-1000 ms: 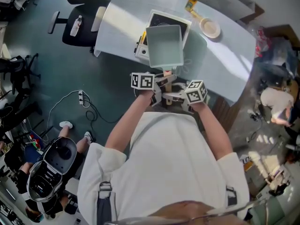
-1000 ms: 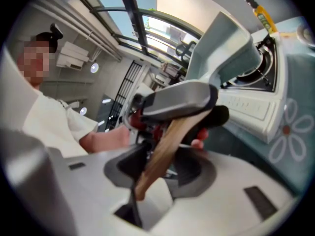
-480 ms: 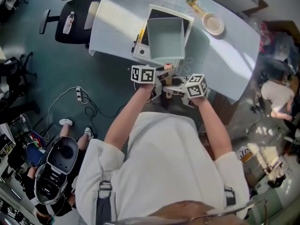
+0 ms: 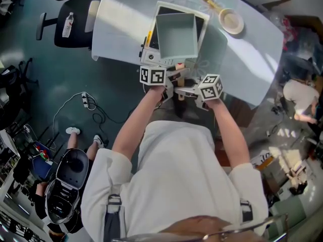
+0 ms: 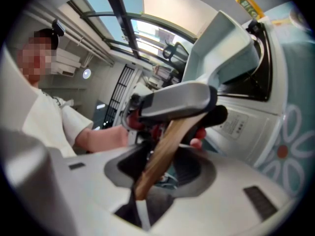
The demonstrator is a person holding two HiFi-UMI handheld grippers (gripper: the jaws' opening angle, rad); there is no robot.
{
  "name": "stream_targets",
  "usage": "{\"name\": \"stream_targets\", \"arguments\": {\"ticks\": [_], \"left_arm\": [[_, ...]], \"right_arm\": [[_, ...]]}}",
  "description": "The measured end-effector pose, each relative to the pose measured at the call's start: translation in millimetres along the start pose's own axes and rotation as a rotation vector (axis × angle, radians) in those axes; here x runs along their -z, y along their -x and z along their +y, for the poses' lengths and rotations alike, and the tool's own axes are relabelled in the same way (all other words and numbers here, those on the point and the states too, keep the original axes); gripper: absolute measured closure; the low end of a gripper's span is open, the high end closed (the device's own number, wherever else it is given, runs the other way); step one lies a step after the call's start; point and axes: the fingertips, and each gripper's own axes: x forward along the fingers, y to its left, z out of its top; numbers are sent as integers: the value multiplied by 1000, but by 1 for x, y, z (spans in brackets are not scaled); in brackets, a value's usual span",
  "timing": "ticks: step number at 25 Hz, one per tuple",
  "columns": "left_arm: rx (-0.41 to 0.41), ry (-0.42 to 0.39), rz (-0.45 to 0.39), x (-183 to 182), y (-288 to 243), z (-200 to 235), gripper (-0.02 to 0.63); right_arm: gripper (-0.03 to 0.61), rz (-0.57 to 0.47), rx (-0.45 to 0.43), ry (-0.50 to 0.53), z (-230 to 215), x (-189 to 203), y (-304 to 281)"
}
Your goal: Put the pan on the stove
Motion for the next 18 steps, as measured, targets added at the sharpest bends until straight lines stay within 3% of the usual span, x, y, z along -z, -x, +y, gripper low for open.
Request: {"name": "stream_targets", "arguments": {"ticks": [18], "left_arm": [[2,16,6,-16,-5,20,409]], "right_arm": [[394,-13,-1,-19,-21,-14,-5]]}}
